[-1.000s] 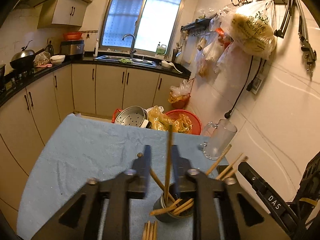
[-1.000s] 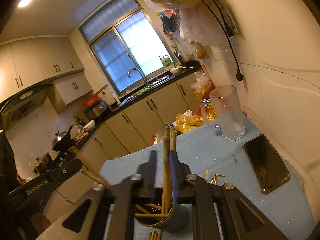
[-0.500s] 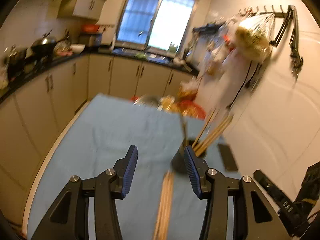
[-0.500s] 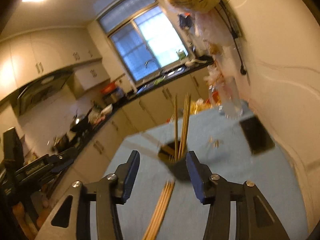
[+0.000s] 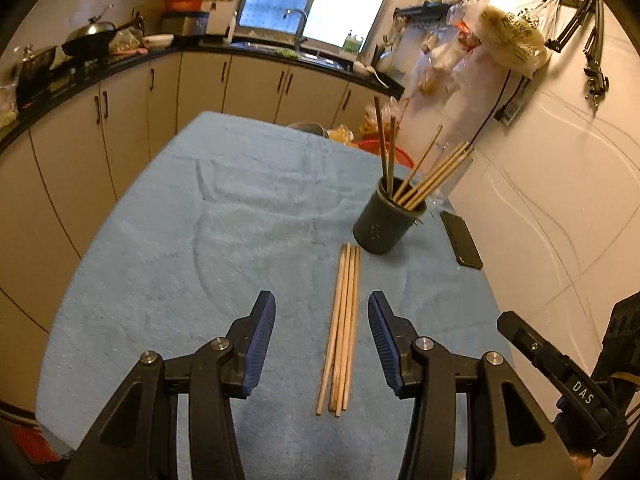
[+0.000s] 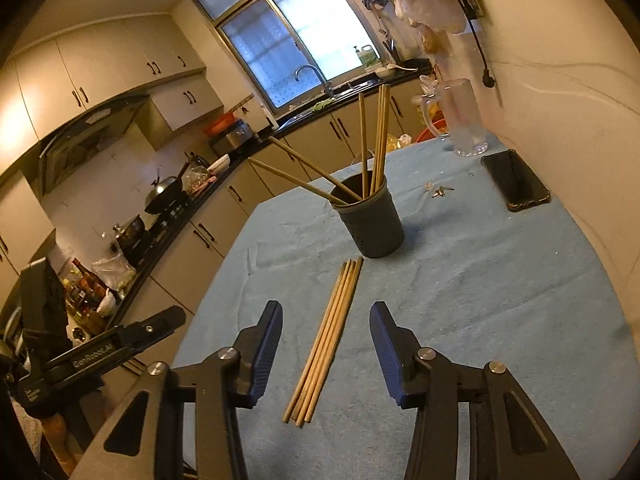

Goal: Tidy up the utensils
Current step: 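Lower both open tools to the chopsticks on the cloth and grasp one each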

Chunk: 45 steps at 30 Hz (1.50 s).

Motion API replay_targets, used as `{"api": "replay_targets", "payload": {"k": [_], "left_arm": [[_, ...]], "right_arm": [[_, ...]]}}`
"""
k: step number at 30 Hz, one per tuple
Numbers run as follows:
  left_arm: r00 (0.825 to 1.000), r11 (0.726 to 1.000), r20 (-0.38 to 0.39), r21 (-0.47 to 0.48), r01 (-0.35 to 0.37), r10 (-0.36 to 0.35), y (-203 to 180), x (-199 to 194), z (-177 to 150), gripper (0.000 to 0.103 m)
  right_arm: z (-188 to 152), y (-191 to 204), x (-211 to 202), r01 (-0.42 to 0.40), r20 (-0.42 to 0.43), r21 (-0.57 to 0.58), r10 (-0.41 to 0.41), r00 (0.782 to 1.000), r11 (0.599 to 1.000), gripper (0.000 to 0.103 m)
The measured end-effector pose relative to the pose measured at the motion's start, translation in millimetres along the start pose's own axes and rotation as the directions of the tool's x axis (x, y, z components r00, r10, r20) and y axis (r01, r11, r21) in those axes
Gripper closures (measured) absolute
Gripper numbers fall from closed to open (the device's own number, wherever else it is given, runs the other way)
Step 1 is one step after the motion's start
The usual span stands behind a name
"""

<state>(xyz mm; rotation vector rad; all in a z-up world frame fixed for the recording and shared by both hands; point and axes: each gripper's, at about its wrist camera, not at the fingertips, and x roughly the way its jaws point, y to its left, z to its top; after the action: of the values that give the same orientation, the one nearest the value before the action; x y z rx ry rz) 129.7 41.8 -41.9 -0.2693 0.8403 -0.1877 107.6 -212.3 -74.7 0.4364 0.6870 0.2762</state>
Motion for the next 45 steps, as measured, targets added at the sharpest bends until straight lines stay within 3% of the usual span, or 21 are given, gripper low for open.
{"api": "replay_targets", "payload": {"k": [7, 13, 26, 33, 38, 45], "left_arm": [[0.999, 1.000, -0.033, 0.014, -0.003, 0.003, -1, 17, 1, 0.054], [0.996, 0.999, -0.091, 0.035, 0.017, -0.014, -2, 53, 11, 0.054], [0.963, 0.996, -0.266, 0.054, 0.066, -0.049, -11, 155, 34, 0.054], [0.947, 0.992, -0.322, 0.119, 0.050, -0.009, -26, 201, 42, 0.055], [0.929, 0.991, -0.369, 0.131, 0.029, 0.022, -26, 223, 43, 0.070], [0.919, 0.978, -0.382, 0.206, -0.016, 0.095, -39, 227, 48, 0.074]], "right_arm": [[5, 4, 10, 0.022, -0.020, -0.022, -0.022, 1.000, 1.000, 0.056], [11, -4, 46, 0.035, -0.078, -0.008, -0.035, 0.996, 0.999, 0.065], [30, -44, 123, 0.089, -0.183, 0.076, -0.073, 0.980, 0.993, 0.066], [44, -60, 151, 0.090, -0.204, 0.120, -0.064, 0.977, 0.989, 0.066], [47, -67, 159, 0.102, -0.210, 0.125, -0.074, 0.975, 0.987, 0.065], [47, -67, 168, 0.102, -0.224, 0.120, -0.073, 0.972, 0.987, 0.065]]}}
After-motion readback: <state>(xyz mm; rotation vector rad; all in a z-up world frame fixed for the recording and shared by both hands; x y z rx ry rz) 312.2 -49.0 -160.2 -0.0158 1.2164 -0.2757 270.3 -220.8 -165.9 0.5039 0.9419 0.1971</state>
